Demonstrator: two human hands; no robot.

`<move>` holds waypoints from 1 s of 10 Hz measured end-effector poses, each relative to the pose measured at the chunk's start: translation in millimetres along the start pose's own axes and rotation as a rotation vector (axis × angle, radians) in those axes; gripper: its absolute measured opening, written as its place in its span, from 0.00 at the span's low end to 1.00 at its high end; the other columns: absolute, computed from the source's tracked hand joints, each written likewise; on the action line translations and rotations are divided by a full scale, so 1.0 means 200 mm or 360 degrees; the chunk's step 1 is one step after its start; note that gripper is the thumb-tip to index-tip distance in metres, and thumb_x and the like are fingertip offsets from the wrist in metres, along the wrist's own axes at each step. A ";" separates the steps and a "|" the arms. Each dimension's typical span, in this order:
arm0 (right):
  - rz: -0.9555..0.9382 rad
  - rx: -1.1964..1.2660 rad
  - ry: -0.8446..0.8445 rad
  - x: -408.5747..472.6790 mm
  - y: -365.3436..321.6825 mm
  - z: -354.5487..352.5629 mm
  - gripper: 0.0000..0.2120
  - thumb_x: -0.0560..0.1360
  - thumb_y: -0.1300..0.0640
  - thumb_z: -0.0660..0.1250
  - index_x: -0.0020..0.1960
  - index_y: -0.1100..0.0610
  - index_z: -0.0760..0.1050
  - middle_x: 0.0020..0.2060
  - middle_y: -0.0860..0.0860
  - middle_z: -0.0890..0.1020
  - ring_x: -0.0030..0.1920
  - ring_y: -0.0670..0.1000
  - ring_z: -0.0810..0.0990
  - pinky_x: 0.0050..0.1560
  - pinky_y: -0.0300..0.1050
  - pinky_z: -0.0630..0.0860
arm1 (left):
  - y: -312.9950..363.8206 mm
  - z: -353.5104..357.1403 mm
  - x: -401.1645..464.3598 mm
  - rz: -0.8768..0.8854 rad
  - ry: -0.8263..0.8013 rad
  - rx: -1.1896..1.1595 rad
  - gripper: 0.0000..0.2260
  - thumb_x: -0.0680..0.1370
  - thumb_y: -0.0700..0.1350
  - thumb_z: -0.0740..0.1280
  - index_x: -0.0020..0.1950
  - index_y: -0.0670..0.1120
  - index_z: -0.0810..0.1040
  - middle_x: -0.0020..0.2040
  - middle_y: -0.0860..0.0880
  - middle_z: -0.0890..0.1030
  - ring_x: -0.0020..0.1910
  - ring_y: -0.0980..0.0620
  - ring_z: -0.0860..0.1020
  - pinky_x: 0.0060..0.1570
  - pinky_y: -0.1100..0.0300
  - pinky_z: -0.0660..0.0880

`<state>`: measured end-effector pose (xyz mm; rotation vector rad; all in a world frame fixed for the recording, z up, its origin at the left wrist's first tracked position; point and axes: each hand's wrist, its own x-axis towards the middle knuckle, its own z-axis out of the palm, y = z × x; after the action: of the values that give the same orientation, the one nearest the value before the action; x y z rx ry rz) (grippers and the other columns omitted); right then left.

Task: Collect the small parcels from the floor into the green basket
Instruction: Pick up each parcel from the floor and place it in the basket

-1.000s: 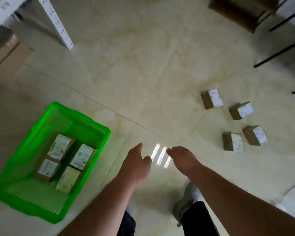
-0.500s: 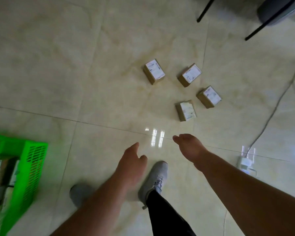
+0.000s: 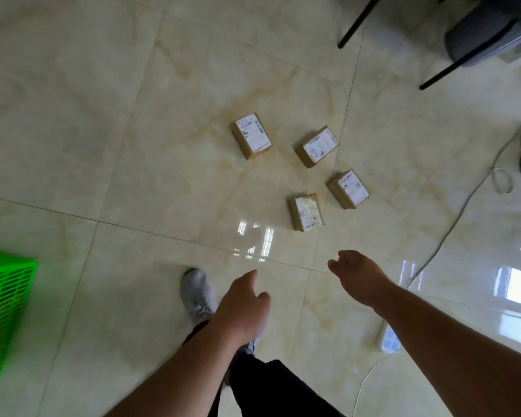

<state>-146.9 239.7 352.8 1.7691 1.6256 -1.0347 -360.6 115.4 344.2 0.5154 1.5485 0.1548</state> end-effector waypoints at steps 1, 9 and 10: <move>0.0013 -0.0096 0.0029 0.08 0.00 -0.10 0.06 0.79 0.47 0.65 0.47 0.48 0.73 0.46 0.45 0.76 0.52 0.53 0.75 0.58 0.45 0.69 | 0.04 0.03 0.00 -0.0012 -0.0026 -0.0060 0.28 0.81 0.50 0.58 0.82 0.52 0.58 0.81 0.48 0.64 0.79 0.51 0.65 0.77 0.54 0.61; 0.0090 0.0032 -0.0443 1.41 0.51 -0.19 0.18 0.80 0.55 0.60 0.60 0.66 0.78 0.57 0.66 0.82 0.59 0.66 0.80 0.58 0.56 0.78 | 0.57 0.83 1.35 -0.0305 0.0408 -0.0435 0.28 0.82 0.45 0.60 0.82 0.45 0.60 0.81 0.45 0.65 0.78 0.48 0.66 0.75 0.56 0.63; 0.0246 0.0313 -0.0468 1.60 0.59 -0.05 0.18 0.78 0.56 0.63 0.61 0.67 0.78 0.57 0.66 0.82 0.61 0.67 0.80 0.63 0.60 0.78 | 0.54 0.89 1.55 -0.0176 0.0461 -0.0218 0.24 0.83 0.42 0.59 0.80 0.44 0.64 0.78 0.45 0.69 0.74 0.47 0.71 0.62 0.64 0.67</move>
<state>-33.8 418.2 85.4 1.7359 1.2257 -1.3452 -151.6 299.1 95.6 0.3069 1.8295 0.2572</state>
